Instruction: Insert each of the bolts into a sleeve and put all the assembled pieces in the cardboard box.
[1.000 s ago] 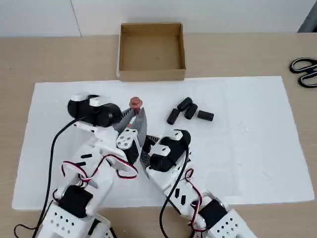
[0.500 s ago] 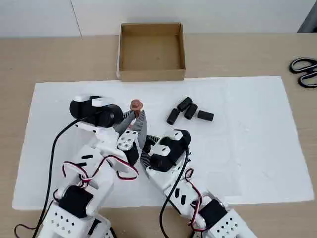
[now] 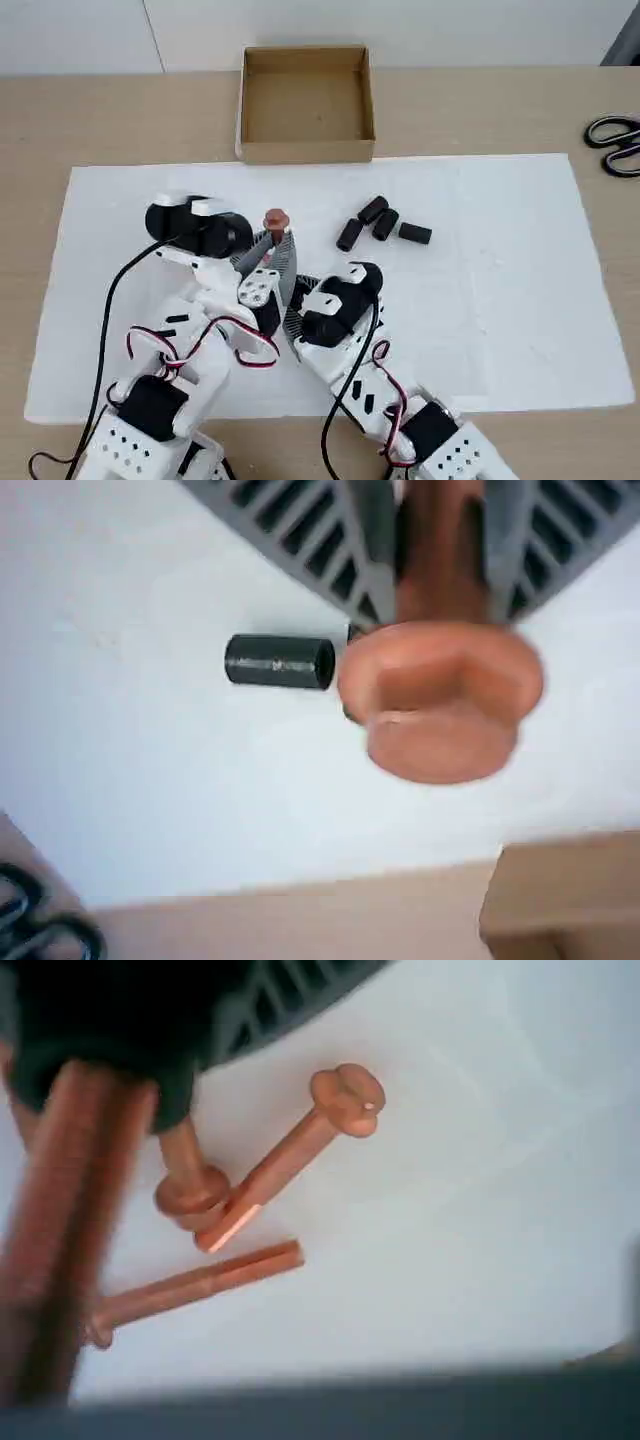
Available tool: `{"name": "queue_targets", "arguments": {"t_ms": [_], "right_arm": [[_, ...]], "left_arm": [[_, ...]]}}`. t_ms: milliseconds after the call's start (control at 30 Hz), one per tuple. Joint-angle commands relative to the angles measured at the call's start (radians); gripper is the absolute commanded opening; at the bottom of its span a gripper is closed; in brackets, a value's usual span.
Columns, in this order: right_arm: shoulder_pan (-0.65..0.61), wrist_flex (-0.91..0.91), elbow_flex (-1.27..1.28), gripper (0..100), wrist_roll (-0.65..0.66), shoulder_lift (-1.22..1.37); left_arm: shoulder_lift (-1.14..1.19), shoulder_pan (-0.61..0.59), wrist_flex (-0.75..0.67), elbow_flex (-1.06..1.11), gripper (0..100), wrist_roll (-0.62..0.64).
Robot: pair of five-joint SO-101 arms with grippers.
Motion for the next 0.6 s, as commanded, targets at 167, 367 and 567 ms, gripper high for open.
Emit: {"name": "queue_targets", "arguments": {"t_ms": [167,367,567], "right_arm": [[-0.002,0.002,0.006,0.6,-0.012,-0.022],[-0.002,0.002,0.006,0.6,-0.012,-0.022],[-0.001,0.002,0.006,0.6,-0.012,-0.022]], "left_arm": [[-0.017,0.012,0.026,-0.01,1,0.003],[-0.018,0.012,0.103,-0.015,1,0.003],[-0.018,0.012,0.169,-0.015,1,0.003]]}}
